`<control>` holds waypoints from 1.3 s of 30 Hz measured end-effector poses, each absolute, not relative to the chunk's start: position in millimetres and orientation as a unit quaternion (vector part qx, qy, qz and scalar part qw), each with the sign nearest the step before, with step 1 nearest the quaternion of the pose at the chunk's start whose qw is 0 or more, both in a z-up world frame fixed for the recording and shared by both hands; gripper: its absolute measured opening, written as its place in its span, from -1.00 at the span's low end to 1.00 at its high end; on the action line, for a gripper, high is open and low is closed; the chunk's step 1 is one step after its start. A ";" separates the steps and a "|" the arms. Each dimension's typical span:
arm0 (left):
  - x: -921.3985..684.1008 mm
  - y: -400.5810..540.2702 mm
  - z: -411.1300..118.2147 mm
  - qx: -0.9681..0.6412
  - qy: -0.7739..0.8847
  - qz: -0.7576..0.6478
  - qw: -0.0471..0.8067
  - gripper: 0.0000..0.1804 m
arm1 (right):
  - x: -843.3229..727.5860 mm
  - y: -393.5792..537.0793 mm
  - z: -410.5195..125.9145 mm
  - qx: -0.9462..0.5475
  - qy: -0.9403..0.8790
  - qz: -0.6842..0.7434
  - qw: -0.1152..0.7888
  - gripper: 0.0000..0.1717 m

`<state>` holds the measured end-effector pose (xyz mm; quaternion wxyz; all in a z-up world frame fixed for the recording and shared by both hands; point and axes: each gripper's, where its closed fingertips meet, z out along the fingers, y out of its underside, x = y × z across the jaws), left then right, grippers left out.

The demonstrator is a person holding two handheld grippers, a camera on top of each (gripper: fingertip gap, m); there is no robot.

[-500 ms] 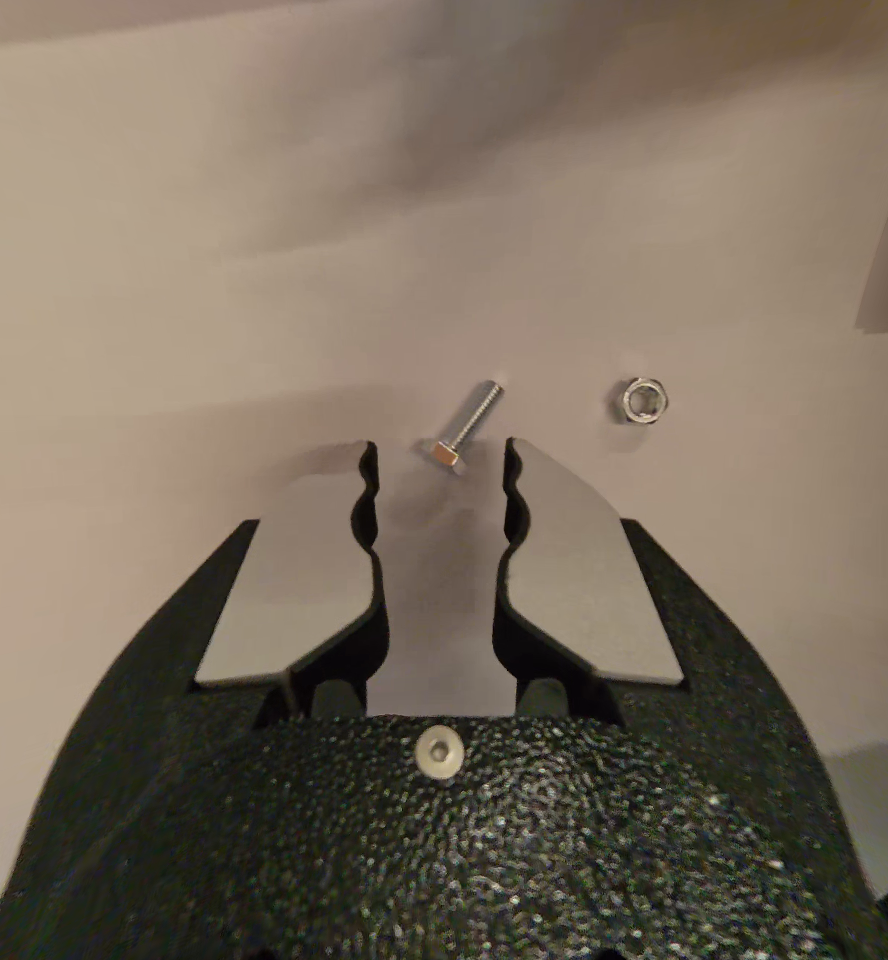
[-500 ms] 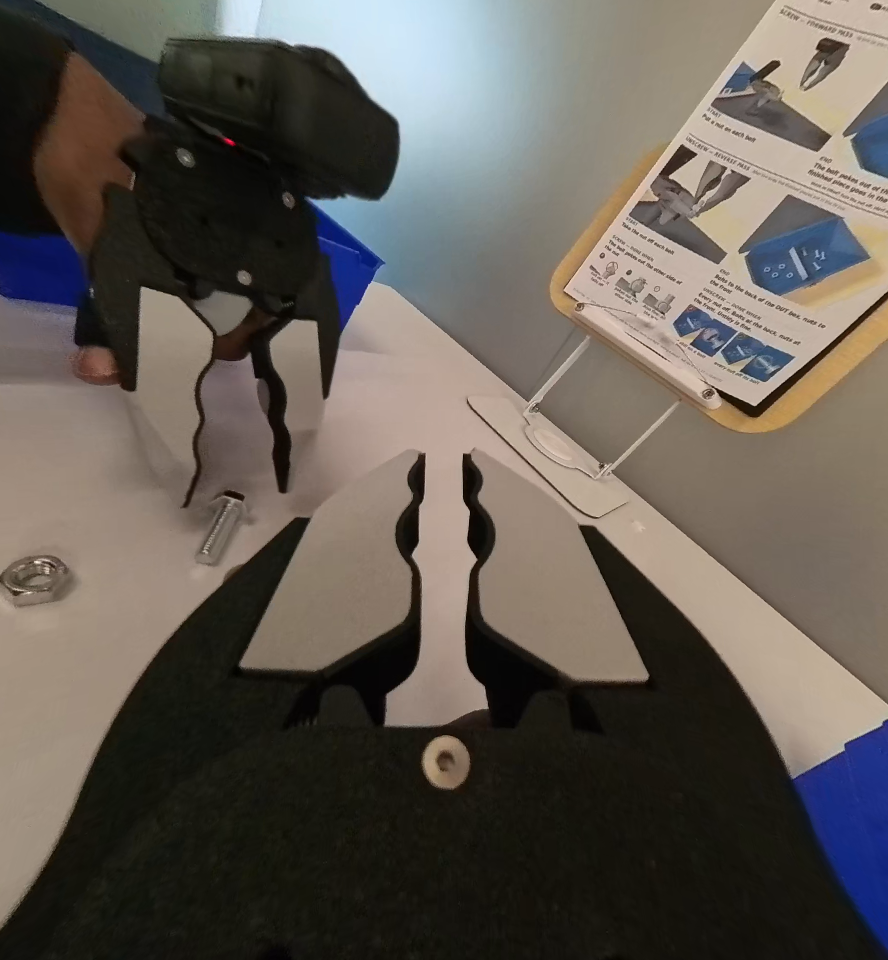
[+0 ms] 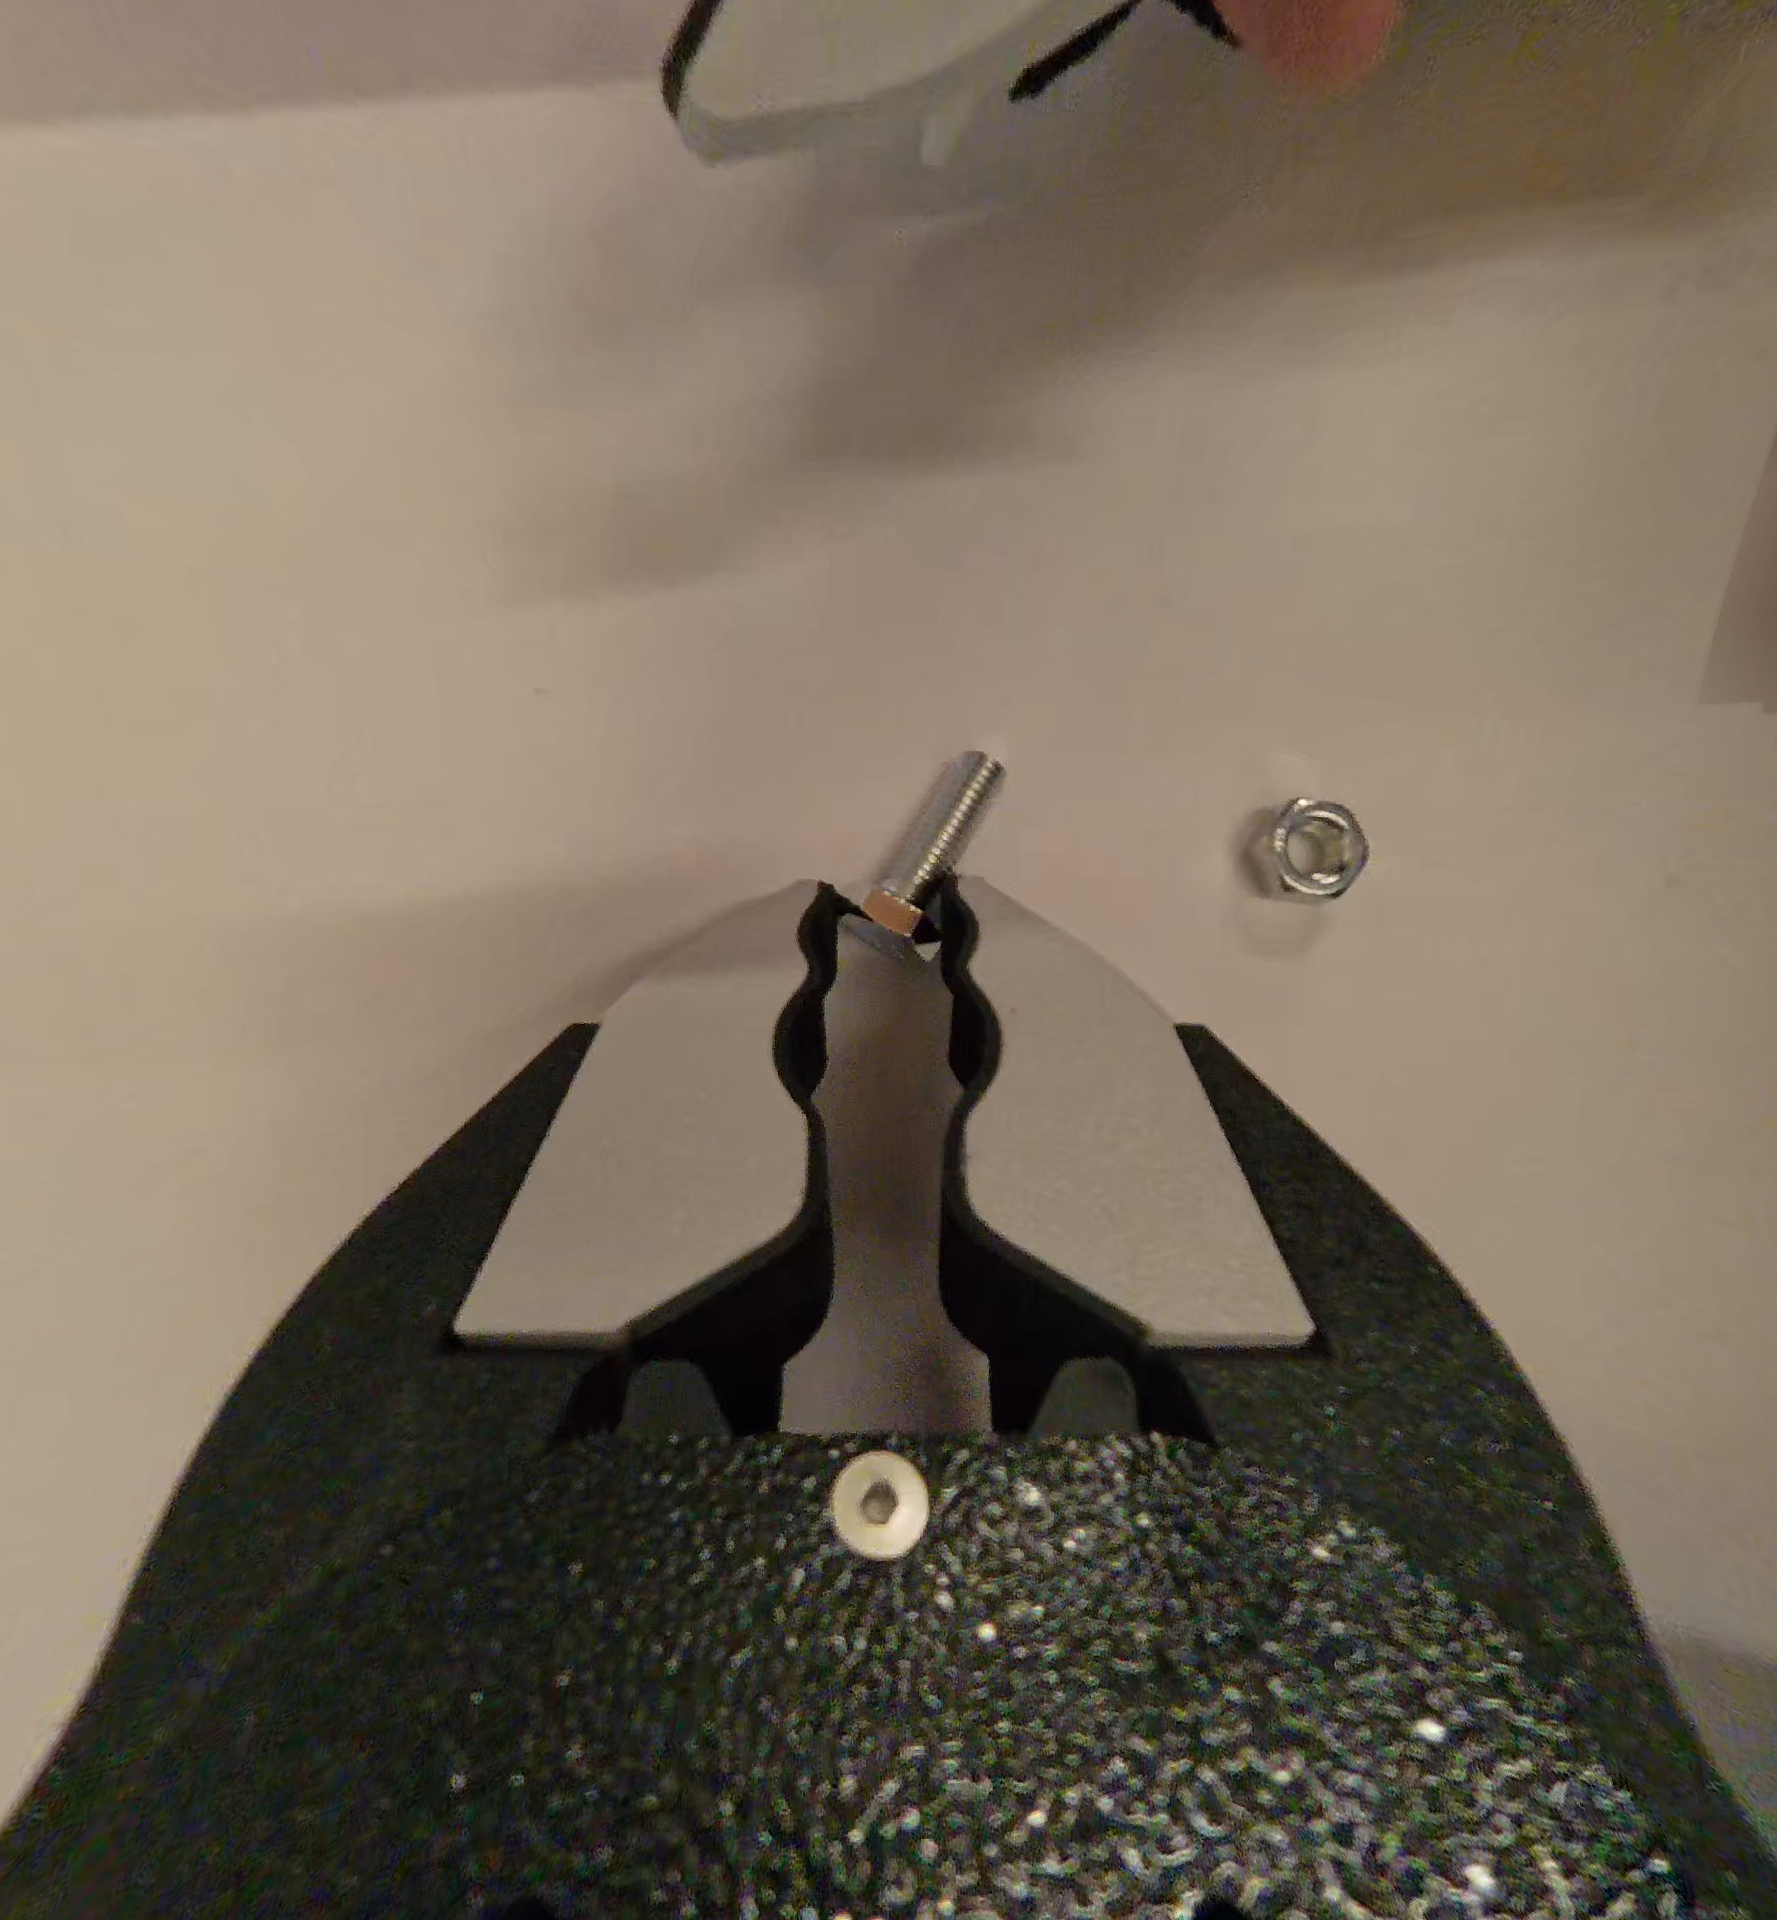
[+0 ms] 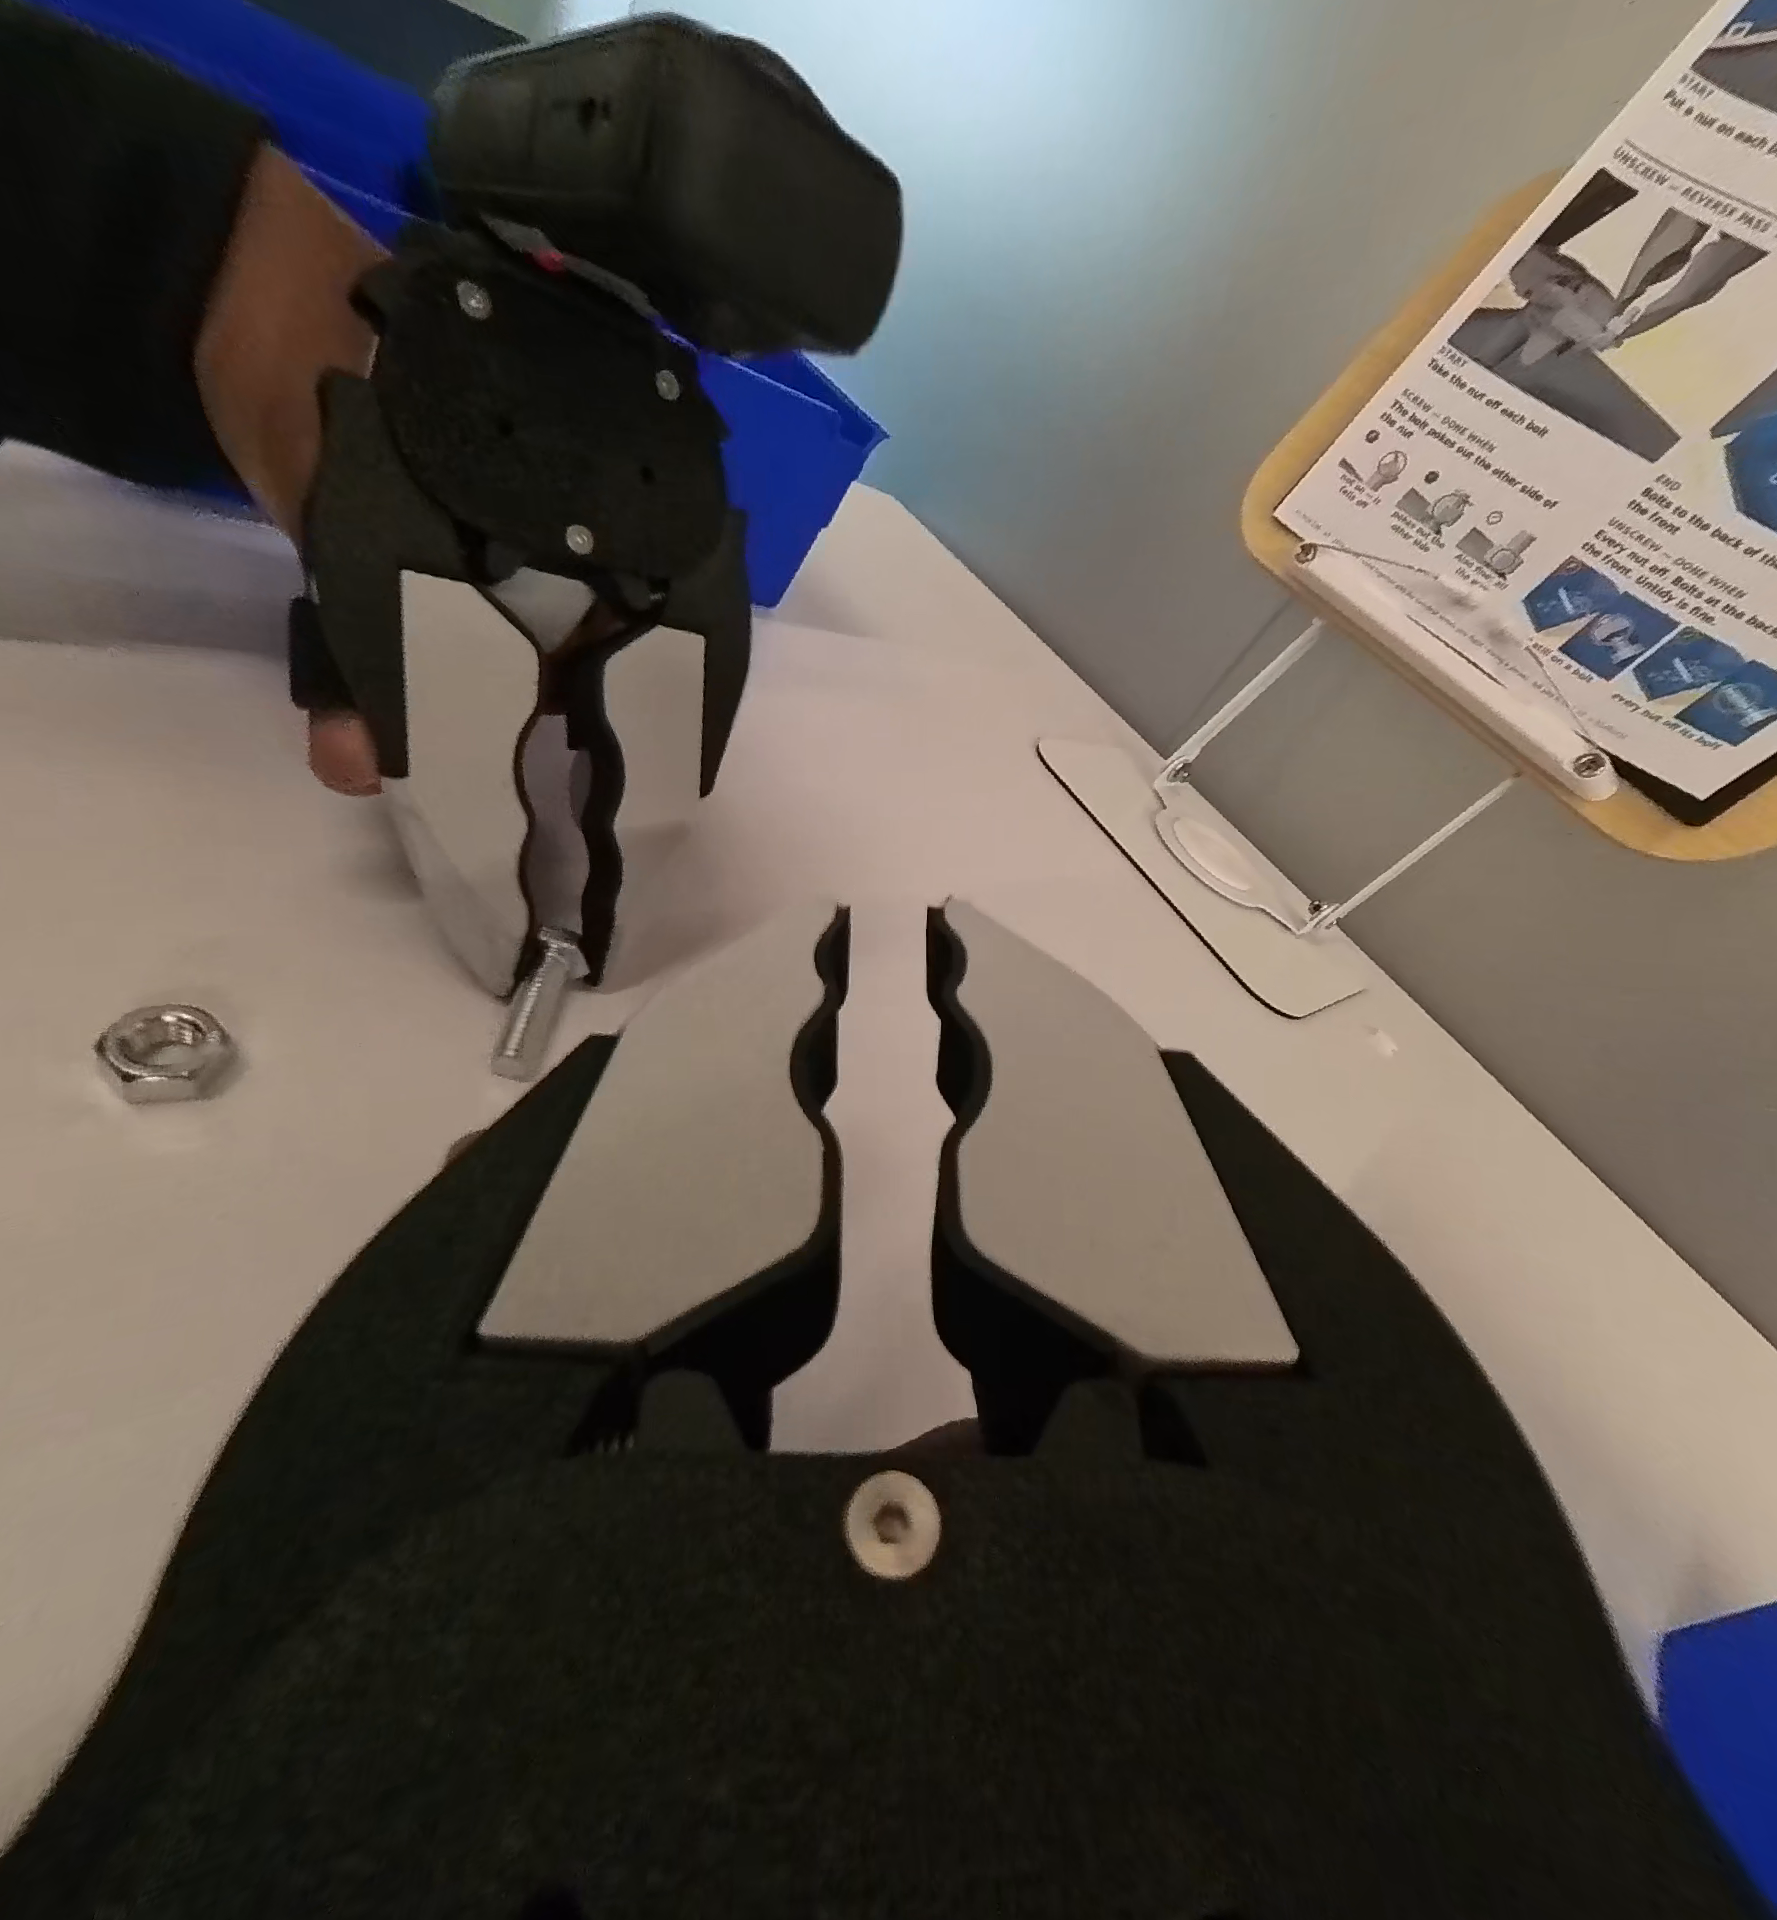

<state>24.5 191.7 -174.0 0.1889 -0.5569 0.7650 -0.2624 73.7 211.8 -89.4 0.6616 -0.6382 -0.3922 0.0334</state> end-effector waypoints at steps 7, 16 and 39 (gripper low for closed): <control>48.9 219.7 -157.3 -0.595 0.685 -0.299 0.295 -0.80 | 79.3 212.1 -79.9 -0.627 -0.384 0.066 0.674 -0.84; 81.8 262.9 -95.9 -0.540 0.553 -0.295 0.562 -0.80 | 87.1 253.8 -51.5 -0.631 -0.374 0.159 0.661 -0.70; 83.8 230.0 -94.5 -0.501 0.583 -0.365 0.525 -0.80 | 68.8 221.8 -82.7 -0.565 -0.483 0.128 0.657 -0.80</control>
